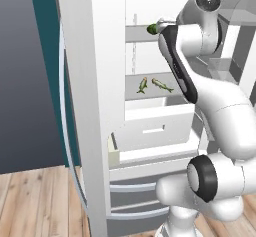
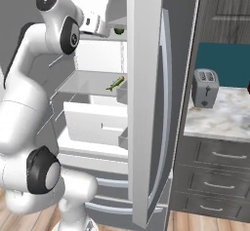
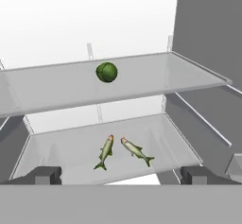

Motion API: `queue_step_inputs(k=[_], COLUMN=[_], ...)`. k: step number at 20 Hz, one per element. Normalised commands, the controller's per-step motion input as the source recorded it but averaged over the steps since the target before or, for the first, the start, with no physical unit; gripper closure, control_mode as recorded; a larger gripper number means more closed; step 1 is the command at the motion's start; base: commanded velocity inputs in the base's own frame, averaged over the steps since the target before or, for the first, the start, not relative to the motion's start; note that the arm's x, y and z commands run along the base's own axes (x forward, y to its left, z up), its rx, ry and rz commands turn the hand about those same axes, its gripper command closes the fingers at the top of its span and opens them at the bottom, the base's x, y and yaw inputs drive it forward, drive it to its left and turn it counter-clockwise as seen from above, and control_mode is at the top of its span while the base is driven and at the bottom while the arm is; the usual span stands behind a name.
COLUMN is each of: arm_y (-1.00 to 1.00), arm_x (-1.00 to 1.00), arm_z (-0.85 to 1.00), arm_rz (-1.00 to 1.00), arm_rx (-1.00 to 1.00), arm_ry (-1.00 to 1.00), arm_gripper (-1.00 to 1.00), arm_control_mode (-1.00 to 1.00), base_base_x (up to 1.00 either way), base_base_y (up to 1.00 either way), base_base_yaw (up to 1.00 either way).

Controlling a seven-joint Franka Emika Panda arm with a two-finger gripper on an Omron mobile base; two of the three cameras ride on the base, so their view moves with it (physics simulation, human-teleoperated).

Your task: Gather the potato and avocado from the fridge and place them on a tray on the dining counter. Then gather the fishs from the fridge and place them on the other tray.

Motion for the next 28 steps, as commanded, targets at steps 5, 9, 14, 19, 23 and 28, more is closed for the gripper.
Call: queue_step_inputs(k=[5, 9, 14, 19, 23, 28], arm_y=[-0.01, -0.06, -0.05, 0.0, -0.01, -0.04], arm_x=[0.48, 0.5, 0.49, 0.45, 0.52, 0.51], arm_z=[-0.02, -0.12, -0.22, -0.09, -0.02, -0.09], arm_rz=[-0.01, 0.0, 0.0, 0.0, 0.0, 0.0], arm_rx=[0.0, 0.0, 0.0, 0.0, 0.0, 0.0], arm_ry=[0.04, 0.05, 0.05, 0.0, 0.0, 0.0], arm_gripper=[-1.0, -1.0, -1.0, -1.0, -1.0, -1.0], arm_control_mode=[-1.0, -1.0, -1.0, -1.0, -1.0, -1.0], base_base_x=[0.0, 0.0, 0.0, 0.0, 0.0, 0.0], base_base_y=[0.0, 0.0, 0.0, 0.0, 0.0, 0.0], base_base_yaw=[0.0, 0.0, 0.0, 0.0, 0.0, 0.0])
